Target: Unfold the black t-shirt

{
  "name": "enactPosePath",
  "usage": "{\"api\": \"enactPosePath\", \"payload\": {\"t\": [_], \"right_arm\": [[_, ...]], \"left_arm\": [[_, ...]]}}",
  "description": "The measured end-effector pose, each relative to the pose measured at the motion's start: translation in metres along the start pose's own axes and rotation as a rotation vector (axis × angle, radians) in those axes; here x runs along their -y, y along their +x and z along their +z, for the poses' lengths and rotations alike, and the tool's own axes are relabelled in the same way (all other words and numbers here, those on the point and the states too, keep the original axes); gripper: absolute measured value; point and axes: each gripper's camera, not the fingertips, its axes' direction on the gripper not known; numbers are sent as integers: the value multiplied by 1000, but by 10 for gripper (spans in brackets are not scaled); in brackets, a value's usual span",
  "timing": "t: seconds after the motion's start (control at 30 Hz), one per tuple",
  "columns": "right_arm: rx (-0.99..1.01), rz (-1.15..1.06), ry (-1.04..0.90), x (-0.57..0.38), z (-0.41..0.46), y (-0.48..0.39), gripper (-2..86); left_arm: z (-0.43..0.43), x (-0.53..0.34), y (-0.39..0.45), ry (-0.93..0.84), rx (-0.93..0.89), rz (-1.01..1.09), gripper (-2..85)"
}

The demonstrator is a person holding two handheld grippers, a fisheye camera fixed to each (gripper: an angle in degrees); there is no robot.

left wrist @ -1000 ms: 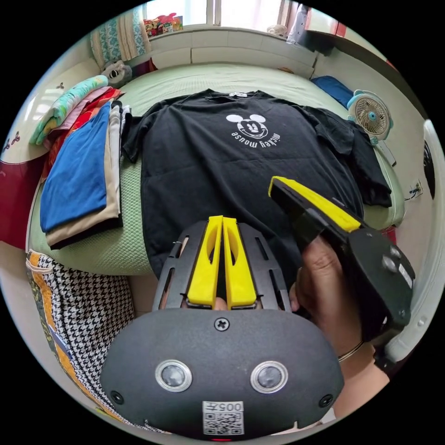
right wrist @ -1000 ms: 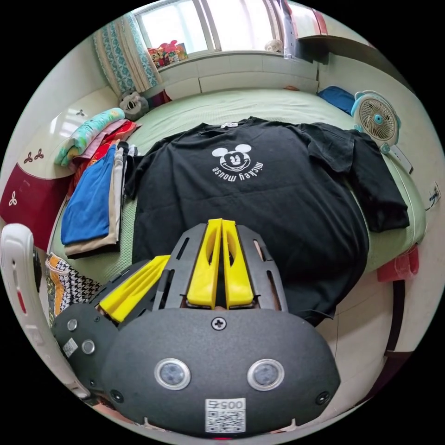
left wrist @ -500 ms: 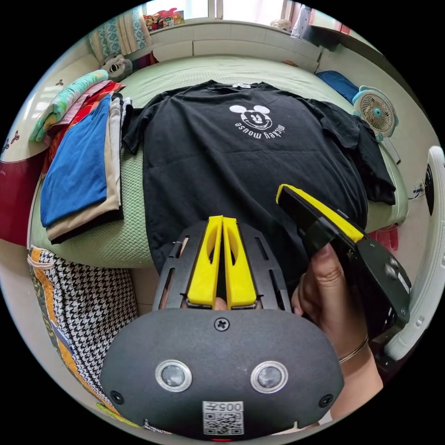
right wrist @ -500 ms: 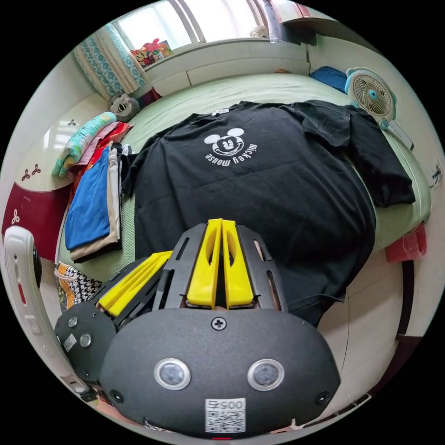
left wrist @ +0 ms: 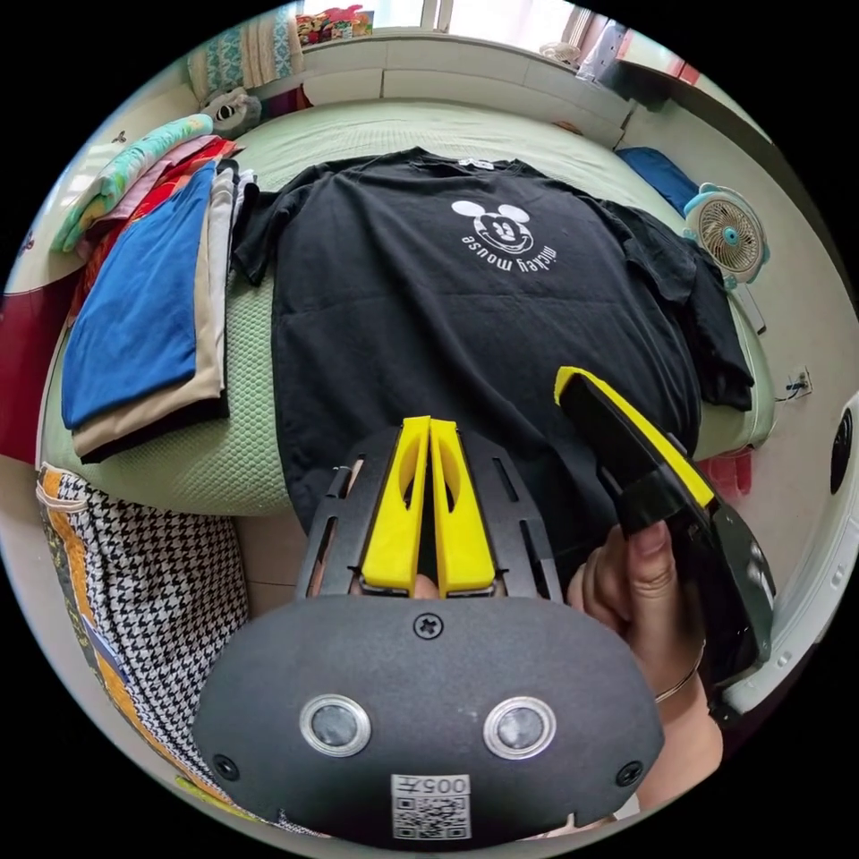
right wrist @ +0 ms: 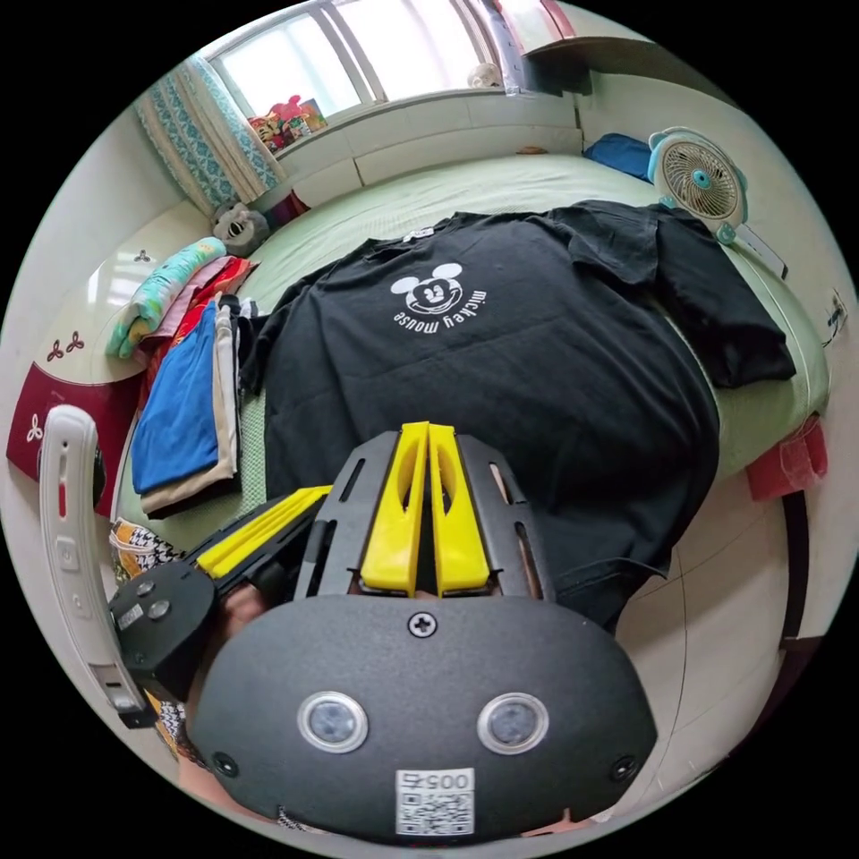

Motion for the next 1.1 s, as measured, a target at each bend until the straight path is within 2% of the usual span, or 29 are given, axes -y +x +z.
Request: {"api": "enactPosePath", "payload": {"t": [0.17, 0.5, 0.8, 1.1], "right_arm": [[-17, -36, 1, -4, 0, -9, -9], [-70, -105, 1, -12, 4, -32, -10], [-18, -63, -35, -7, 11, -32, -10], [-29, -120, -20, -12, 10, -41, -10]], "left_arm": [[3, 2, 2, -12, -46, 16, -6], [8, 5, 2, -37, -26, 5, -4], [14, 11, -2, -60, -21, 0, -3], [13, 8, 5, -40, 3, -1, -3]]}}
